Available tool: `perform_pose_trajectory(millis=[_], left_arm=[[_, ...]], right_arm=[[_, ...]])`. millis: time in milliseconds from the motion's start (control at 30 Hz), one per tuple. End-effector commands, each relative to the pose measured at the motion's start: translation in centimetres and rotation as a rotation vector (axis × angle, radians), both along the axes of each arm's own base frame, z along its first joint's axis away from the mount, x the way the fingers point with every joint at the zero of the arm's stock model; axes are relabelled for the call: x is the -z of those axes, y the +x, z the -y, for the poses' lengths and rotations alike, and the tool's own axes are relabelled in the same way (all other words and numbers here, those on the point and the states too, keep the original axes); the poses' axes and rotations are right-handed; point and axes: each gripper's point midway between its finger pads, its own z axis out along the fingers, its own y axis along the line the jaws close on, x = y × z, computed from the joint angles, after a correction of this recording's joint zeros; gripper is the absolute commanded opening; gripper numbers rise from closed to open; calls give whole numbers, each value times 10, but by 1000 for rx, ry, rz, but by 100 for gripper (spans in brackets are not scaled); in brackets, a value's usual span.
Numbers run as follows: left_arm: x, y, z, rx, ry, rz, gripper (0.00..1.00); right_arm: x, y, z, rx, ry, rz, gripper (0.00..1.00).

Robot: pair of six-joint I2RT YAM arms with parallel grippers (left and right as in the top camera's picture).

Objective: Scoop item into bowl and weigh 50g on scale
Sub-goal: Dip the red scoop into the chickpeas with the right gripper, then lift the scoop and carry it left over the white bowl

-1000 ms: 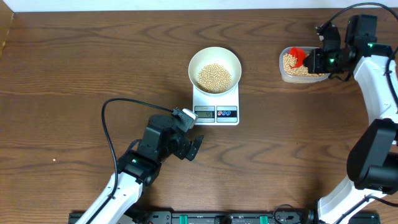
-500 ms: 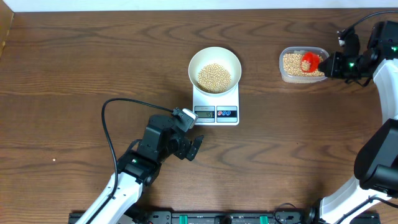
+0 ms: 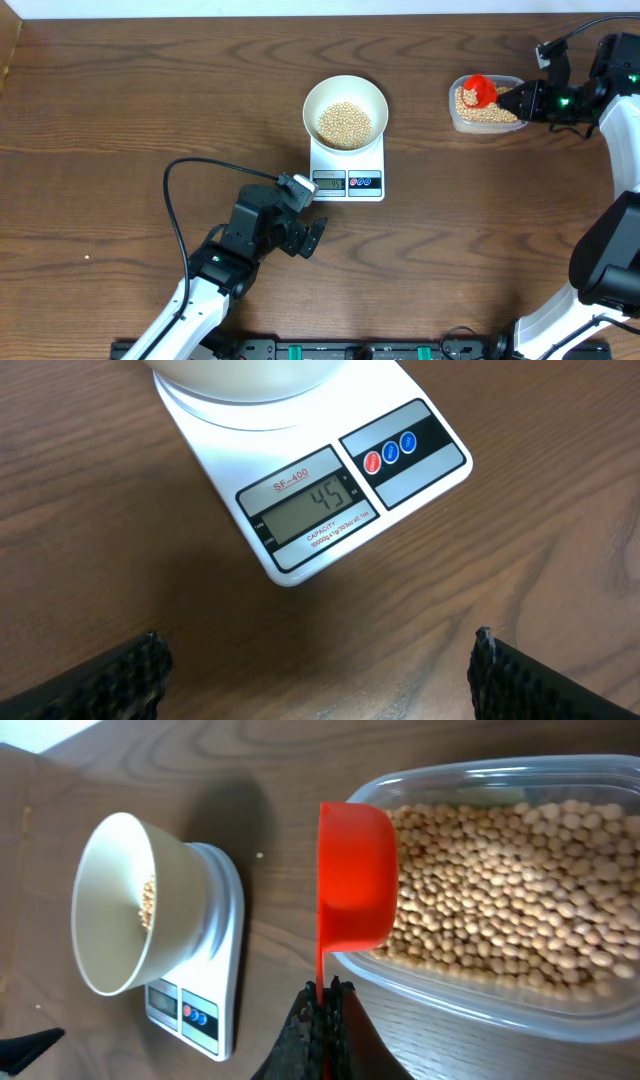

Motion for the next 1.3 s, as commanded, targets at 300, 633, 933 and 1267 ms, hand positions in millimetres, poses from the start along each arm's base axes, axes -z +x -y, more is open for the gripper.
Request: perform_pose_trajectory(millis=[300,633,933,1267], left_arm=[[1,2,-2,-20,2,-5,97],[1,2,-2,-20,2,-5,97],[1,2,-2,-19,3,-5,97],[1,2,-2,-20,2,-5,97]], right_arm=[[-43,2,-18,-72,137,123,1],[-56,6,-31,-99,205,156,1],[-67,16,-85,-194,221,203,1],[-72,3,-162,-370,229,238,1]])
